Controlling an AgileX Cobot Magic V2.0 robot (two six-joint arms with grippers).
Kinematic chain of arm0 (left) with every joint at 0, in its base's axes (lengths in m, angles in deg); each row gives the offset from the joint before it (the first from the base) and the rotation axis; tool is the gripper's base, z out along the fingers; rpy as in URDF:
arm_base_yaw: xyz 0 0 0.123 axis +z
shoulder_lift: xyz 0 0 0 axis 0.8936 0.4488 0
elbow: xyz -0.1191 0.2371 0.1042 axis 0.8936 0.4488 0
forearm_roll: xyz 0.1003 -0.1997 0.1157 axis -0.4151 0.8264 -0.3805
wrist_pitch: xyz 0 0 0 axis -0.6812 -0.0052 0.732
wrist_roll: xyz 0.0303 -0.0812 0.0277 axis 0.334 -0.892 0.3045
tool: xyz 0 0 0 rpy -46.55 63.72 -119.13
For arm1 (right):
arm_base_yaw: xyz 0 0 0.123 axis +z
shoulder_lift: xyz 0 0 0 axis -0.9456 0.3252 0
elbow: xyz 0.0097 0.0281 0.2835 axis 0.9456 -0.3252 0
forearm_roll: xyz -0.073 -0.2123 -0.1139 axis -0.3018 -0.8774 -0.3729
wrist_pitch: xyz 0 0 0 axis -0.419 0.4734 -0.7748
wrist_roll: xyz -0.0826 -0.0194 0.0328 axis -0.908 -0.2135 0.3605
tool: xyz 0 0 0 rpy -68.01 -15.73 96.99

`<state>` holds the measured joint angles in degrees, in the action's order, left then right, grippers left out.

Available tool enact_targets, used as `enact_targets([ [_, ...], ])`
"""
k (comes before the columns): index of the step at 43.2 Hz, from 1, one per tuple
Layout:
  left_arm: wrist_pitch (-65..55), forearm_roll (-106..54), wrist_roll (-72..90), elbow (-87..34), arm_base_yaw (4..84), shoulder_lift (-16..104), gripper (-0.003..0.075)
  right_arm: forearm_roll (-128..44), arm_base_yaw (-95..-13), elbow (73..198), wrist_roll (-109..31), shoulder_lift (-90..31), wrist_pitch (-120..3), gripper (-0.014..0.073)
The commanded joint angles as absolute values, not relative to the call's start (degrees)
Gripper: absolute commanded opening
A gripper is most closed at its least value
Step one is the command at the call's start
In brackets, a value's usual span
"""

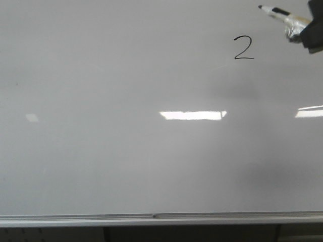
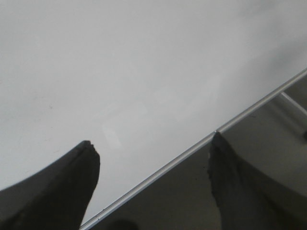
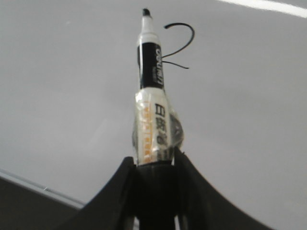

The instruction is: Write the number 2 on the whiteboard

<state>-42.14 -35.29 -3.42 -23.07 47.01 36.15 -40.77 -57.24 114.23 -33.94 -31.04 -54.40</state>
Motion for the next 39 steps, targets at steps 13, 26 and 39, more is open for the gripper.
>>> enact_targets([
  [13, -44.7, -27.5, 11.9, -28.5, 32.6, 43.1, 0.0473, -36.4, -57.3, 131.8, -52.5, -34.1, -9.2, -0.0016],
  [26, -44.5, -27.5, 14.4, -34.3, 17.4, 52.3, 0.0473, -14.4, -57.3, 131.8, -77.1, -34.1, 1.0, -0.0016],
  [39, -44.6, -27.5, 15.5, -44.3, 10.0, 62.3, 0.0473, -13.7, -57.3, 131.8, -78.7, -34.1, 3.0, -0.0016],
])
